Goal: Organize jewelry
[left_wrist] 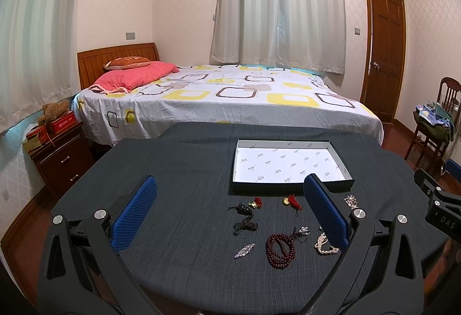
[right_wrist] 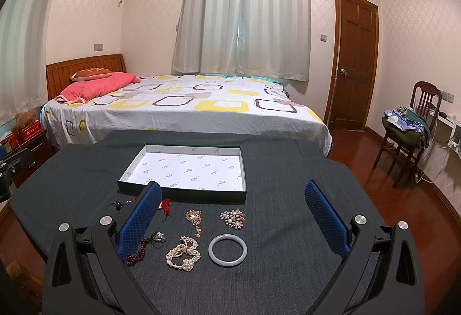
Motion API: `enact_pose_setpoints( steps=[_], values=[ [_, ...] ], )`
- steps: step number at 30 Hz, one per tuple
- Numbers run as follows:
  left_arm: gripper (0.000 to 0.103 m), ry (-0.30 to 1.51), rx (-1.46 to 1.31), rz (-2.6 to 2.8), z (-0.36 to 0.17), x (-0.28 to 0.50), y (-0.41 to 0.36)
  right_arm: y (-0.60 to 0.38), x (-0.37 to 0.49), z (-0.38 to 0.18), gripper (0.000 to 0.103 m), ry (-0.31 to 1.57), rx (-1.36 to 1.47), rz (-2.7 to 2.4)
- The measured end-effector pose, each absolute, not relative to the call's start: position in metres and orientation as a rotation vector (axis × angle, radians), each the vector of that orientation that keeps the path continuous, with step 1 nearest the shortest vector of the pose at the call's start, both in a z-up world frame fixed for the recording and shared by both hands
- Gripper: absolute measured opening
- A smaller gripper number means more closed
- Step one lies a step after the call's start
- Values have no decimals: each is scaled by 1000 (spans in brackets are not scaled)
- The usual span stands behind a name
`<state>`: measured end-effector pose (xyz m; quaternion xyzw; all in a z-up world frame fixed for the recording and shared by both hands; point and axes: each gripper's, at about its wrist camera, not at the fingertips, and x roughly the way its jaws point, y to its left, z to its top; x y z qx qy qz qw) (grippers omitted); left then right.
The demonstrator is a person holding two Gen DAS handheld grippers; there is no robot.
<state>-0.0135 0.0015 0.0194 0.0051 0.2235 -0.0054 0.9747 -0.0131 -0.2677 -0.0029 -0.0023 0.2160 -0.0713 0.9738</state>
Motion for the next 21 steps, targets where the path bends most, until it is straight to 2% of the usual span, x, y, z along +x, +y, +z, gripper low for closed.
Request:
enact_pose_setpoints(
  steps=[21],
  values=[
    [99, 462, 11, -12, 1, -16, -5, -265, -12, -4, 97, 439, -5, -145]
  ],
)
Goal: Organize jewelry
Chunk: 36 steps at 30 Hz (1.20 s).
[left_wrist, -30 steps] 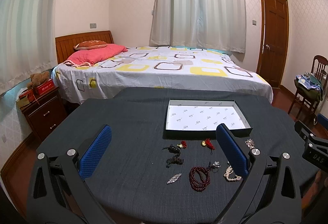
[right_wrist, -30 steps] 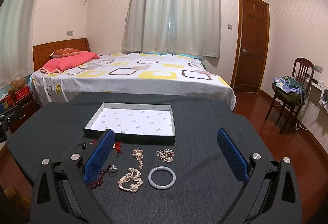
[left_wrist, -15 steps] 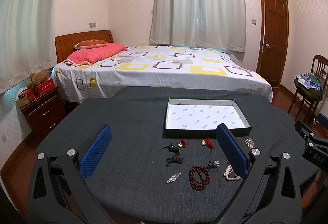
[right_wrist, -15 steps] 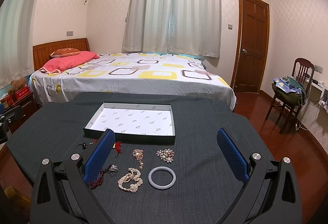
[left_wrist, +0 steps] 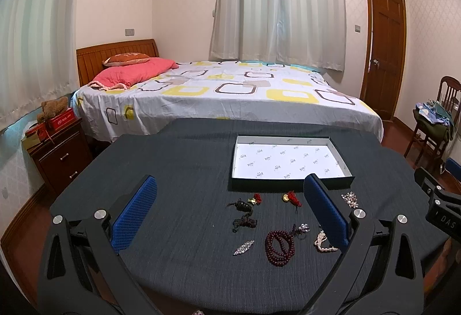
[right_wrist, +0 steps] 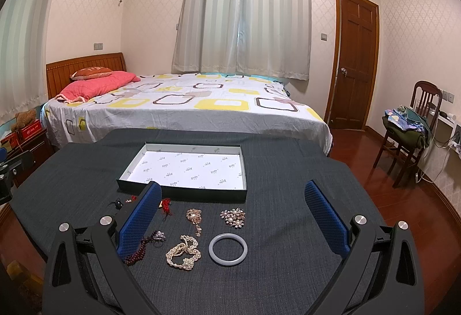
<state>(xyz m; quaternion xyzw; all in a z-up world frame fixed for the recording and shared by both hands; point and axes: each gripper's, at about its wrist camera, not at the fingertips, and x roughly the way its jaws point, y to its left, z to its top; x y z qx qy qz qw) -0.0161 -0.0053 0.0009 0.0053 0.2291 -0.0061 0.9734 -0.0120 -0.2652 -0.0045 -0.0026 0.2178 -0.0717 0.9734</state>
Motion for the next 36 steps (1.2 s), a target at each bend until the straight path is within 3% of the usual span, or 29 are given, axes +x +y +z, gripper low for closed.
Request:
enact_pose_setpoints(
  steps=[36],
  values=[
    [99, 478, 10, -18, -9, -16, -6, -259, -10, -13, 97, 450, -8, -136]
  ],
)
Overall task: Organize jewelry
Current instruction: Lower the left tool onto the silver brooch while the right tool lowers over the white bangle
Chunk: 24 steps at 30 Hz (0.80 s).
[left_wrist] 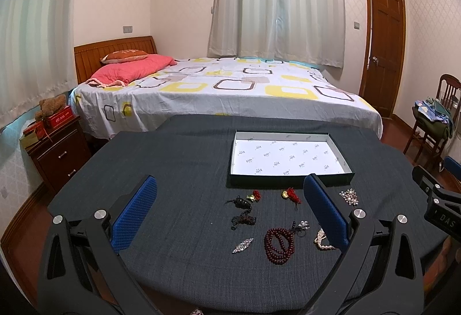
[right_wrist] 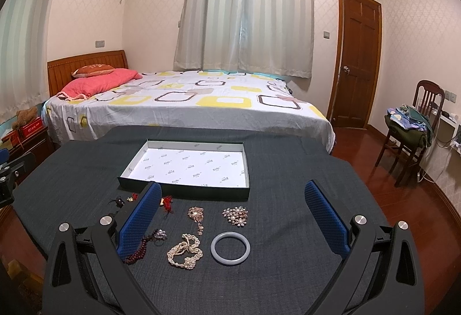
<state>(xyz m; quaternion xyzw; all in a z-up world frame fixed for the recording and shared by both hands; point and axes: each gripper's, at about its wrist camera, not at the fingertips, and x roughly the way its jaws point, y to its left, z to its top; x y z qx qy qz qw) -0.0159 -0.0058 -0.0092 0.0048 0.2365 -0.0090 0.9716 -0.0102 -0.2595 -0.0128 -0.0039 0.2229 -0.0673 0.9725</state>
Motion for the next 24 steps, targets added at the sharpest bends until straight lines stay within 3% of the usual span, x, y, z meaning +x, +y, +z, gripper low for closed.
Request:
enact_pose_setpoints(
  steps=[11, 24],
  values=[
    [99, 569, 41, -60, -41, 12, -8, -273, 10, -53, 97, 511, 35, -122],
    [99, 799, 36, -34, -138, 72, 11, -294, 58, -157, 96, 753, 101, -102]
  ],
)
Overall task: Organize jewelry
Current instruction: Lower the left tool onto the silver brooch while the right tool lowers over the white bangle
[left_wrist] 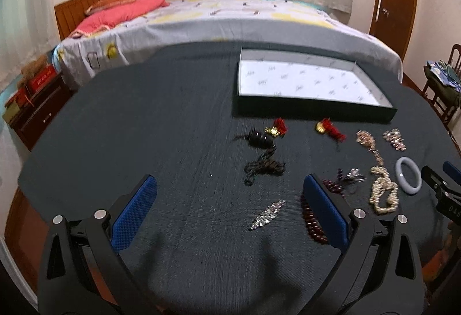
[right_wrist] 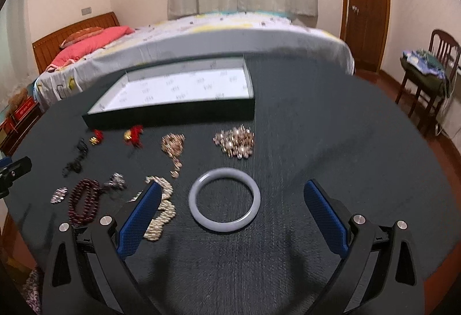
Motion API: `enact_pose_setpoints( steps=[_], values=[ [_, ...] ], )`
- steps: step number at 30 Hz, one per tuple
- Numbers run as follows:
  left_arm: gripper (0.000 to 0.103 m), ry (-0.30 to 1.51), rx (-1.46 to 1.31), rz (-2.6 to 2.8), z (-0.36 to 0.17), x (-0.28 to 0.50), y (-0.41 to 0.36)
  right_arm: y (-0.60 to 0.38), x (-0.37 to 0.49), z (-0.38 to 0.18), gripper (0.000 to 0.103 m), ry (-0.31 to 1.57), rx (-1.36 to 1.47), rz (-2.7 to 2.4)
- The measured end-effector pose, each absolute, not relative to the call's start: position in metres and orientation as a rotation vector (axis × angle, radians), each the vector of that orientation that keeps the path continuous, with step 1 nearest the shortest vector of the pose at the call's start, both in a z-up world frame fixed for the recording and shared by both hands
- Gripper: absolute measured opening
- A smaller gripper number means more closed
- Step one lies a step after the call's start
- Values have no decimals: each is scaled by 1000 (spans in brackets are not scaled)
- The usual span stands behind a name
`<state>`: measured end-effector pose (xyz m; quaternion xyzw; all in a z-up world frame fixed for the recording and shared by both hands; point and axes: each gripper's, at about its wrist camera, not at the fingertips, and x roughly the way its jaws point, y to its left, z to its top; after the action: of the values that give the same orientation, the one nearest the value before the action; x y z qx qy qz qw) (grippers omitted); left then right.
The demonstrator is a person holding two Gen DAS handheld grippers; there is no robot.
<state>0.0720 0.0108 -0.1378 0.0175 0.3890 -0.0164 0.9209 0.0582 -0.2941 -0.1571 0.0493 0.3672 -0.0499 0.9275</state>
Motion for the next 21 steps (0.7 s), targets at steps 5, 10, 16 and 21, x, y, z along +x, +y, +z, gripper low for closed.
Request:
enact_pose_setpoints(
  steps=[5, 10, 16, 21],
  values=[
    [99, 837, 28, -34, -156, 86, 15, -296, 73, -169, 96, 790, 89, -102],
    [99, 866, 27, -33, -168, 94, 14, -294, 87, -180, 96, 837, 80, -94],
    [98, 891, 19, -34, -175, 99, 15, -292, 92, -183, 91, 873, 70, -87],
    [92, 910, 25, -49, -180, 101, 12, -290, 93, -184, 77, 885, 54, -84]
  ],
)
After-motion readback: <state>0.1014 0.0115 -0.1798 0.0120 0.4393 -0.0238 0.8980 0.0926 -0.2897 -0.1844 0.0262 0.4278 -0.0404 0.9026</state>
